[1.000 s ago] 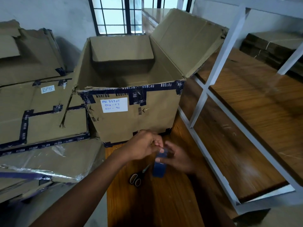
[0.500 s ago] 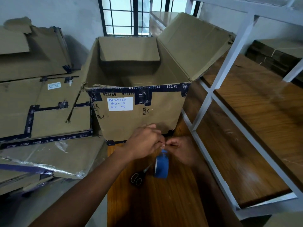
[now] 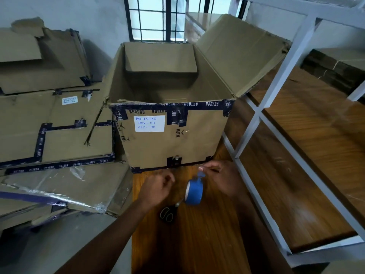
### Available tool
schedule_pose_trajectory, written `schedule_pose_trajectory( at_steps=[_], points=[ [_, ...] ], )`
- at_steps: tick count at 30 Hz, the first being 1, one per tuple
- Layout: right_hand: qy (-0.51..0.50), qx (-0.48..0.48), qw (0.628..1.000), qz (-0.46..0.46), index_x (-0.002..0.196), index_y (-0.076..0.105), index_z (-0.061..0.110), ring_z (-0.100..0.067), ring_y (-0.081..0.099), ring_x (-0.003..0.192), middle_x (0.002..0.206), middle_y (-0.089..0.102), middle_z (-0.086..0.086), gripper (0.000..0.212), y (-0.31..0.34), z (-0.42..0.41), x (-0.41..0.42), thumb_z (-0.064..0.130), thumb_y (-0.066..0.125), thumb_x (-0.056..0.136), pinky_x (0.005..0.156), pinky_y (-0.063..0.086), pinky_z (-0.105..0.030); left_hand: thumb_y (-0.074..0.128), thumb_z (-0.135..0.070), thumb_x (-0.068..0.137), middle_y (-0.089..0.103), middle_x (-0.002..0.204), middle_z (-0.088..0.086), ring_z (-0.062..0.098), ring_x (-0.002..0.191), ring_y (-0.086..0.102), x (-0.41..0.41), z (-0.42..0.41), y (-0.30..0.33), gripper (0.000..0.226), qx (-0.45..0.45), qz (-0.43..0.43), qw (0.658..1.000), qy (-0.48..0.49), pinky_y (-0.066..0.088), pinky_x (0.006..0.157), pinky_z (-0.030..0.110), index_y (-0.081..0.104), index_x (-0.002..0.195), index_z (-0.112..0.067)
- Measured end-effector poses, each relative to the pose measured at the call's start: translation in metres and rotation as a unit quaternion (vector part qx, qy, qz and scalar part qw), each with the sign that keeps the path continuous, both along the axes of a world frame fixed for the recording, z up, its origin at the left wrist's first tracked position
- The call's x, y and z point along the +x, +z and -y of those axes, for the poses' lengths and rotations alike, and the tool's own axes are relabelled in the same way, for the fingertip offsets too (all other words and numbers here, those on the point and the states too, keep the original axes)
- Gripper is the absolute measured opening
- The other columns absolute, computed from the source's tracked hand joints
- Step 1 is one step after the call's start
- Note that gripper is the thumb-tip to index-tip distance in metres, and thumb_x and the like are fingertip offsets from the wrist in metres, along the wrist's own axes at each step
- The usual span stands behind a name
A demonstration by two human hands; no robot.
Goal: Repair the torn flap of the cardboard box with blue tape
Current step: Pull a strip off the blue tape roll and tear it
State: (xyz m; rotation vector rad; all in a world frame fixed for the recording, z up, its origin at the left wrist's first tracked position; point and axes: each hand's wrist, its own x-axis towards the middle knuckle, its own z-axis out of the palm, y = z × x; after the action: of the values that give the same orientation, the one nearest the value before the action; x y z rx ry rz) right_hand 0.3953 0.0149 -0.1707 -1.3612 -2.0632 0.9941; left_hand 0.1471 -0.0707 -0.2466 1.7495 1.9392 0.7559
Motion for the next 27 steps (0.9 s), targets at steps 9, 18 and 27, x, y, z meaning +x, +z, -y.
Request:
schedule_pose_trajectory(
  at_steps=[9,18,27],
  points=[
    [0.013,0.024,0.999,0.041,0.115,0.077,0.023,0.005,0.068,0.093,0.105,0.077,0.011,0.021,-0.002,-0.006,-0.005,0.035,0.069,0.1,0.075,0.048,-0.008,0.067,-0.054,0.1,0.068,0.124,-0.011,0.006,0.109,0.065,0.014,0.071,-0.082,0.04,-0.178,-0.11,0.977,-0.027,0.052,0.088,0.024,0.062,0.134,-0.034],
    [0.021,0.043,0.998,0.047,0.113,0.078,0.02,0.001,0.071,0.093,0.102,0.078,0.008,0.02,-0.002,-0.013,-0.005,0.032,0.071,0.098,0.074,0.05,-0.011,0.07,-0.04,0.098,0.065,0.123,-0.008,0.011,0.109,0.063,0.022,0.052,-0.078,0.026,-0.184,-0.164,0.969,-0.013,0.056,0.095,0.032,0.064,0.122,-0.033],
    [0.014,0.027,0.999,0.026,0.105,0.078,0.024,0.001,0.072,0.089,0.094,0.077,0.012,0.016,-0.004,-0.015,-0.006,0.036,0.073,0.096,0.073,0.052,-0.013,0.063,-0.029,0.102,0.061,0.133,0.003,0.023,0.118,0.063,0.023,0.043,-0.076,0.027,-0.207,-0.319,0.919,-0.105,0.053,0.102,0.043,0.062,0.128,-0.023]
  ],
)
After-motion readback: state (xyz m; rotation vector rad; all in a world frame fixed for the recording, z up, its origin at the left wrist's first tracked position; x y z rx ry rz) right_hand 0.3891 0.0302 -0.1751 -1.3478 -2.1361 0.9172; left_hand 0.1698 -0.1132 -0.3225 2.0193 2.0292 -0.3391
